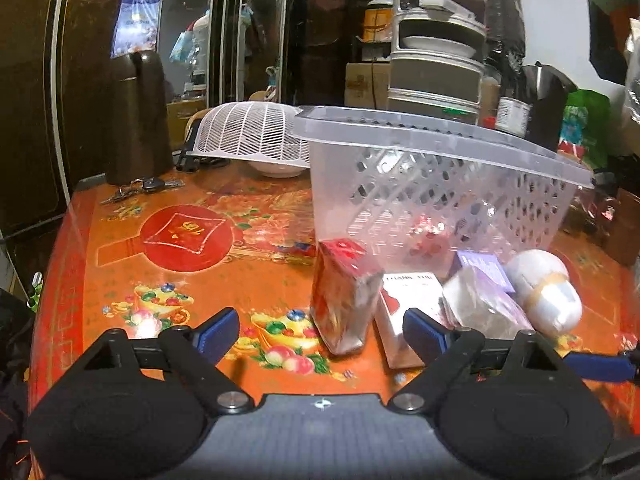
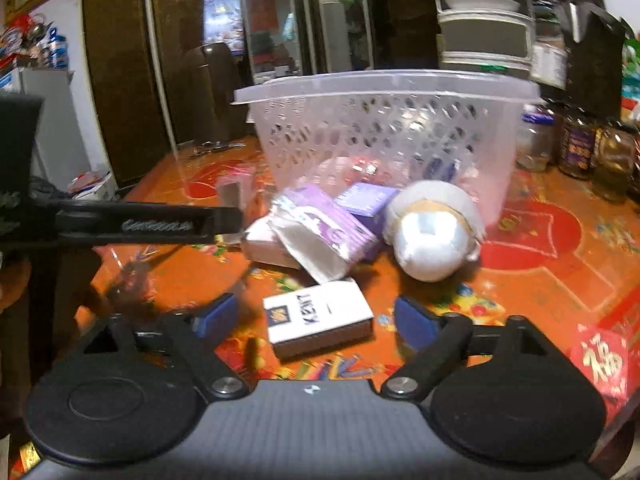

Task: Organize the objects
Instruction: 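Move left gripper to foil box while right gripper moves to KENT pack, then grasp foil box with left gripper while right gripper grasps KENT pack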

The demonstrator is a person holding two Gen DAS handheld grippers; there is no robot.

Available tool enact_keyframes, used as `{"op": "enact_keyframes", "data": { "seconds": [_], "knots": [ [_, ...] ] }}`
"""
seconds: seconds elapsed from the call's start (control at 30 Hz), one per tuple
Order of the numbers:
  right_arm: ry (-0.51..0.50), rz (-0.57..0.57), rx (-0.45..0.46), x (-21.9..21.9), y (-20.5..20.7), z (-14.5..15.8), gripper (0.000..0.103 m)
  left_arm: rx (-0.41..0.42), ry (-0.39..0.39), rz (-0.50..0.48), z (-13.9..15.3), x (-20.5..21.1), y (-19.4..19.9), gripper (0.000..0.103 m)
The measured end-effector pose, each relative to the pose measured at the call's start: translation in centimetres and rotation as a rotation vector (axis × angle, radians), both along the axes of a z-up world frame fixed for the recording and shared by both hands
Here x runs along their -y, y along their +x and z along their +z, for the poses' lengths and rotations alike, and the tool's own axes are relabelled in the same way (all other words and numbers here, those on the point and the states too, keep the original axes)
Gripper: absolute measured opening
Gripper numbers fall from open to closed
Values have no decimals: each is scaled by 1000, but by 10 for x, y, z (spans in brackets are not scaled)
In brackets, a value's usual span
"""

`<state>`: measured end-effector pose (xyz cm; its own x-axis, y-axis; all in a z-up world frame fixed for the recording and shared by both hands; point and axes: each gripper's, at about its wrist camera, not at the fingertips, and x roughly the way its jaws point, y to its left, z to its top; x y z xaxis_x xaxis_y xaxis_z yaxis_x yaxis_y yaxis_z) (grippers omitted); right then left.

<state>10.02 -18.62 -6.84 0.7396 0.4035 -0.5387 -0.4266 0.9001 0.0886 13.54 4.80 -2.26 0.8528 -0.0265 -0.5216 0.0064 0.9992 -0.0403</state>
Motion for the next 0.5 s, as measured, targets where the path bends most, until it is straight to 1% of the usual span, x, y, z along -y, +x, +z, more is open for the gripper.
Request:
{"op": "enact_keyframes", "data": {
  "seconds": [0.07, 0.13, 0.17, 0.27, 0.33, 0.43, 0.47, 0.5],
  "knots": [
    [-17, 2, 3, -4, 1, -2, 82, -18, 18, -10, 0, 2, 7, 83],
    [-22, 2, -9, -5, 2, -7, 82, -30, 40, -14, -1, 6, 14, 81],
    [-12, 3, -16, -3, 3, -7, 78, -33, 40, -15, -1, 7, 16, 79],
    [-3, 8, -20, -2, 4, -8, 79, -23, 52, -13, 0, 12, 22, 75],
    [-13, 17, -15, -3, 3, -8, 77, -17, 80, -5, -1, 16, 25, 75],
    [-24, 16, -1, -4, 1, -8, 69, -12, 105, 11, -1, 19, 29, 73],
    [-26, 17, -1, -4, 1, -8, 64, -19, 121, 18, -3, 20, 31, 67],
    [-29, 20, 1, -5, 1, -8, 64, -33, 124, 20, -5, 19, 33, 61]
  ]
}}
